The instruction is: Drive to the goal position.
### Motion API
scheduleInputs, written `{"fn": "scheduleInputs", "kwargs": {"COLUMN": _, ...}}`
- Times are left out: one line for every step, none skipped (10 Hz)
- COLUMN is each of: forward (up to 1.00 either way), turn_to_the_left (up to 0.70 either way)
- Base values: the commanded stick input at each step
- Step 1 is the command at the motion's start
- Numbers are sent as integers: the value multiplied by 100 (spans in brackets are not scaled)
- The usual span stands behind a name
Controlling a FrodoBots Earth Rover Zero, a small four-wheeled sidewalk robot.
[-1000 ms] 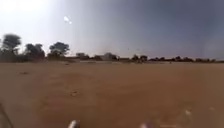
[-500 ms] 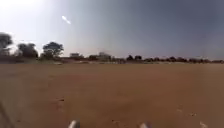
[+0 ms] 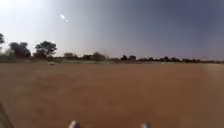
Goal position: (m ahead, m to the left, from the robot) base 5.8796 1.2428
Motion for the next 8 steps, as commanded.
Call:
{"fn": "scheduleInputs", "kwargs": {"forward": 70, "turn_to_the_left": 0}}
{"fn": "scheduleInputs", "kwargs": {"forward": 70, "turn_to_the_left": 0}}
{"fn": "scheduleInputs", "kwargs": {"forward": 70, "turn_to_the_left": 0}}
{"fn": "scheduleInputs", "kwargs": {"forward": 70, "turn_to_the_left": 0}}
{"fn": "scheduleInputs", "kwargs": {"forward": 70, "turn_to_the_left": 0}}
{"fn": "scheduleInputs", "kwargs": {"forward": 70, "turn_to_the_left": 0}}
{"fn": "scheduleInputs", "kwargs": {"forward": 70, "turn_to_the_left": 0}}
{"fn": "scheduleInputs", "kwargs": {"forward": 70, "turn_to_the_left": 0}}
